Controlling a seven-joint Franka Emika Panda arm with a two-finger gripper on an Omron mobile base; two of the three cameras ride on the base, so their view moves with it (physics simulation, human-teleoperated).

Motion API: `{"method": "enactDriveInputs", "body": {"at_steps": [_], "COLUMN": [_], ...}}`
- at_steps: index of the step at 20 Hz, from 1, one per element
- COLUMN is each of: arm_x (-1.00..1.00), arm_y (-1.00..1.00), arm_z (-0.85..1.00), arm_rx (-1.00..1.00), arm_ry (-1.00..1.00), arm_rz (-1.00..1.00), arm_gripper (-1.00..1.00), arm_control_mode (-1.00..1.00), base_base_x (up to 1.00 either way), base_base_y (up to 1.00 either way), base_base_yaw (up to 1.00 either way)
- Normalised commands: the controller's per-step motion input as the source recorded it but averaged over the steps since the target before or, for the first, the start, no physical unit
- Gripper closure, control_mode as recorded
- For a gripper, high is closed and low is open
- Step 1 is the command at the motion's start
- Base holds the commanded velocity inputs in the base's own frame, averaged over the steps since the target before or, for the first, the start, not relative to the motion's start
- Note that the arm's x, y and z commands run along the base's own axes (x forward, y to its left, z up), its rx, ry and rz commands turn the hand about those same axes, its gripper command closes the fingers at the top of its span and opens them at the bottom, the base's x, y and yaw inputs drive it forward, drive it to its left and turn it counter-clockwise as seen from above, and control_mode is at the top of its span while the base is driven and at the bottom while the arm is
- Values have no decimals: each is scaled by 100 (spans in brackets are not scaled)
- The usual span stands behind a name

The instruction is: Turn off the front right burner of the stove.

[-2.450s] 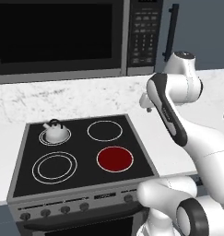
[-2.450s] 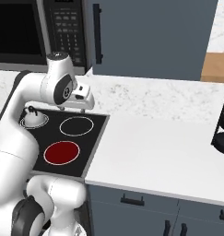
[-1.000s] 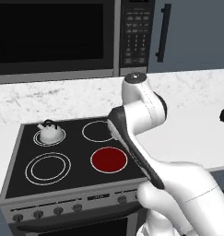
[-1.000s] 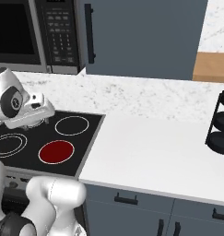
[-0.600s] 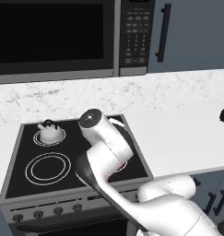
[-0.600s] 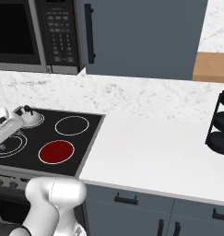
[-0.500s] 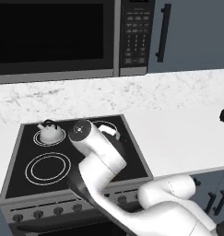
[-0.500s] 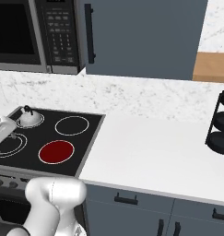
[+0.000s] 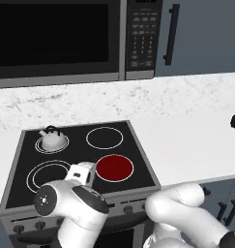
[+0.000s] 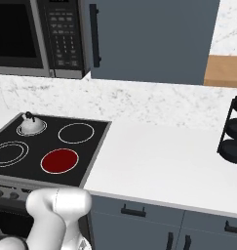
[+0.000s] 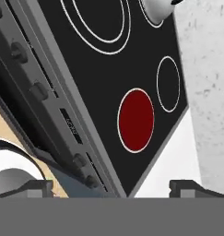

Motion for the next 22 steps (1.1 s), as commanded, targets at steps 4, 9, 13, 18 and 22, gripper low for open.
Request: {"method": "enactDriveInputs", "body": {"at_steps": [4,9,13,18,22], "arm_x": [-54,-60,-50,-40,-26], "arm_y": [45,28,24,22,7], "arm_z": [-38,-42,-43,-40,-29], "arm_rx": [-18,-18,-18,-17,-10], "arm_ry": [-22,-28,-28,-25,-24], "arm_rz": [15,12,10,10,5], "arm_gripper": [-100,-100,-100,-100,-100], "arm_control_mode": [-100,-100,-100,-100,-100], "base_base_x": [0,0,0,0,0], "base_base_y": [0,0,0,0,0], "base_base_yaw": [0,0,0,0,0]}}
